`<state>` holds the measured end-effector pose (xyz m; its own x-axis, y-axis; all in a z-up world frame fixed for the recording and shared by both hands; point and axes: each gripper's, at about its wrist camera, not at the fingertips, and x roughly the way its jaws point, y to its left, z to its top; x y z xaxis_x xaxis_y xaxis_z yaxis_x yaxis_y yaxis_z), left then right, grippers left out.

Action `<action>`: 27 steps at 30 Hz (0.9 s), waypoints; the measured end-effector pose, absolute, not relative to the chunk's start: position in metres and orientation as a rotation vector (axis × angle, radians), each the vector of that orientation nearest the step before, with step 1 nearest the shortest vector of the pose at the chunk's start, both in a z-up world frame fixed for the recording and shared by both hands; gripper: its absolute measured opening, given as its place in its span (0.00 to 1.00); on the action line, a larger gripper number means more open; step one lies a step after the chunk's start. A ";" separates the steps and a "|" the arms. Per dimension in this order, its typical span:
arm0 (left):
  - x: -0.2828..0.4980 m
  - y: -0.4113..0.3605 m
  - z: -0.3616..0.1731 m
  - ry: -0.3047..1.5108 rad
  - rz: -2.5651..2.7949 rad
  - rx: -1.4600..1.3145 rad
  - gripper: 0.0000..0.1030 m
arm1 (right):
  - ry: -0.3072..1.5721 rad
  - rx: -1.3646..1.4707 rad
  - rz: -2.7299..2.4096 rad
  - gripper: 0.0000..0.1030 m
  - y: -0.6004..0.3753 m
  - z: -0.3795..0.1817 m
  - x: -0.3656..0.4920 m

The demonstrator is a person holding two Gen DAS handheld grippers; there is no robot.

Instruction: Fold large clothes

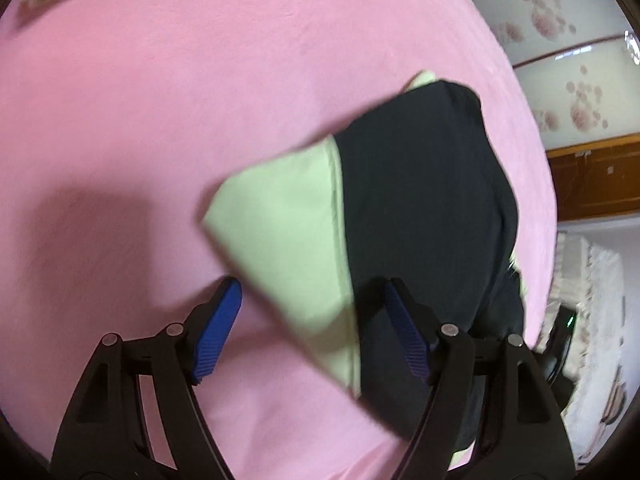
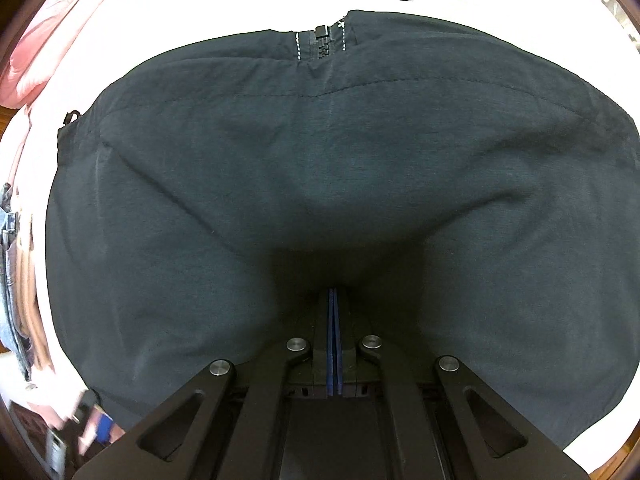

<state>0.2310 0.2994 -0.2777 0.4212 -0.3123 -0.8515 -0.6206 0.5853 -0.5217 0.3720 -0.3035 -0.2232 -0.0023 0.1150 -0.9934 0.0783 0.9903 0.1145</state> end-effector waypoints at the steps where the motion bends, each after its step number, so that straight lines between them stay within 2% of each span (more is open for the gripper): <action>1: 0.237 0.301 -0.281 1.157 0.233 -1.004 0.69 | 1.568 0.154 0.022 0.01 -0.300 -0.223 0.371; 6: 0.263 0.306 -0.305 1.106 0.262 -1.129 0.76 | 1.527 0.121 -0.013 0.02 -0.276 -0.221 0.359; 12: 0.273 0.310 -0.313 1.078 0.259 -1.144 0.75 | 1.505 0.108 -0.021 0.02 -0.257 -0.216 0.346; 16: 0.267 0.318 -0.313 1.103 0.310 -1.177 0.58 | 1.493 0.142 -0.040 0.02 -0.250 -0.216 0.338; 20: 0.266 0.325 -0.310 1.111 0.335 -1.248 0.50 | 1.479 0.161 -0.049 0.02 -0.249 -0.213 0.332; 24: 0.271 0.321 -0.295 1.126 0.329 -1.161 0.25 | 1.477 0.187 -0.061 0.02 -0.247 -0.208 0.326; 27: 0.269 0.316 -0.277 1.096 0.297 -1.096 0.14 | 1.477 0.190 -0.062 0.02 -0.245 -0.207 0.326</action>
<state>0.2693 0.3162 -0.2769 0.4785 -0.2978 -0.8261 -0.6737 0.4789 -0.5629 0.3259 -0.2449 -0.2068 0.0954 0.0745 -0.9926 0.1580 0.9834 0.0890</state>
